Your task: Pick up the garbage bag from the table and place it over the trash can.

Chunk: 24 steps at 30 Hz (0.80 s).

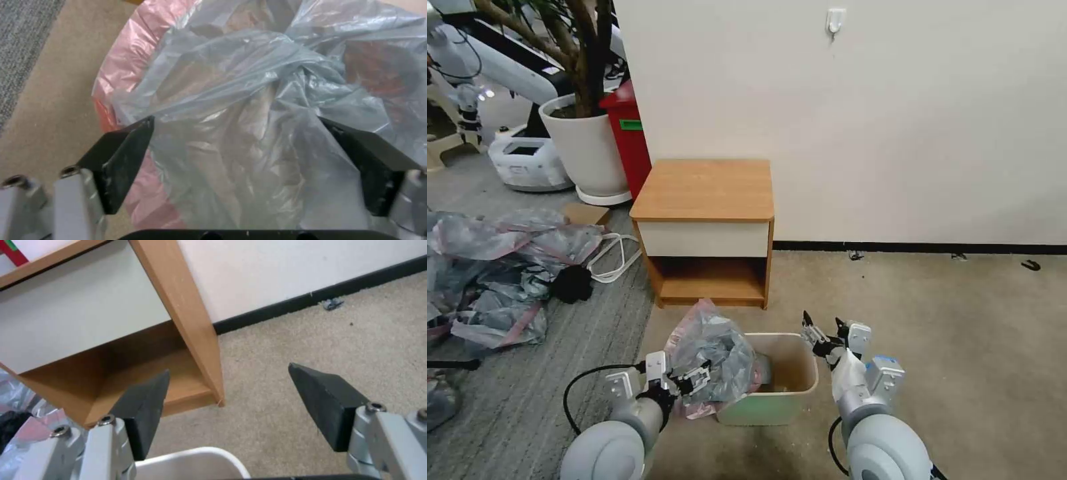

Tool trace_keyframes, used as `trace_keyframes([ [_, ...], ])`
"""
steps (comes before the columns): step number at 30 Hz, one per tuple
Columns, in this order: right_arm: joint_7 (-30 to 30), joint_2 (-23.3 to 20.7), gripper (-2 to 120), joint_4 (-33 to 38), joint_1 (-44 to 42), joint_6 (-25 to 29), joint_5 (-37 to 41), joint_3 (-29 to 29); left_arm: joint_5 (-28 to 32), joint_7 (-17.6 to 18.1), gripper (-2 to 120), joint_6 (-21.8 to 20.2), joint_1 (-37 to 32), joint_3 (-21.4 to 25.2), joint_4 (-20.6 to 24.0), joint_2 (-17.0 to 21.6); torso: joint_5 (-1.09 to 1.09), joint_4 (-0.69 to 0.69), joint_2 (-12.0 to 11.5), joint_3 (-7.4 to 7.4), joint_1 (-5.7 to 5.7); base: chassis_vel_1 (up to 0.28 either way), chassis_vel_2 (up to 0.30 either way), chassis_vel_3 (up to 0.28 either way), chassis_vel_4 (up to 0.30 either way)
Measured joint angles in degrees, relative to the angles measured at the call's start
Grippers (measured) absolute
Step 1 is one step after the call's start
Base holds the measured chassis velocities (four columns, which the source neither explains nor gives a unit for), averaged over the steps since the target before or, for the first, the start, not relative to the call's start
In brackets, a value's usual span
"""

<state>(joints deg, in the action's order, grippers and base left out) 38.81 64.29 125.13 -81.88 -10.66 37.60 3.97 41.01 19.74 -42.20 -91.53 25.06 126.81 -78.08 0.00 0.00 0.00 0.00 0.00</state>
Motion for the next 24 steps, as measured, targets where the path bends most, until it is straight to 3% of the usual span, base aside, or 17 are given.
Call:
trace_keyframes([
  [10,0.03,0.35,64,-0.33,-0.17,0.19,-0.10,0.40,0.57,1.14,59,0.04,0.88,-1.12,-1.01,0.78,0.00,0.00,0.00,0.00,0.00,0.000,0.000,0.000,0.000],
  [24,0.06,0.72,59,-1.00,-0.27,0.83,-0.60,0.61,3.70,5.17,57,0.08,2.61,-3.60,-2.97,1.85,0.00,0.00,0.00,0.00,0.00,0.000,0.000,0.000,0.000],
])
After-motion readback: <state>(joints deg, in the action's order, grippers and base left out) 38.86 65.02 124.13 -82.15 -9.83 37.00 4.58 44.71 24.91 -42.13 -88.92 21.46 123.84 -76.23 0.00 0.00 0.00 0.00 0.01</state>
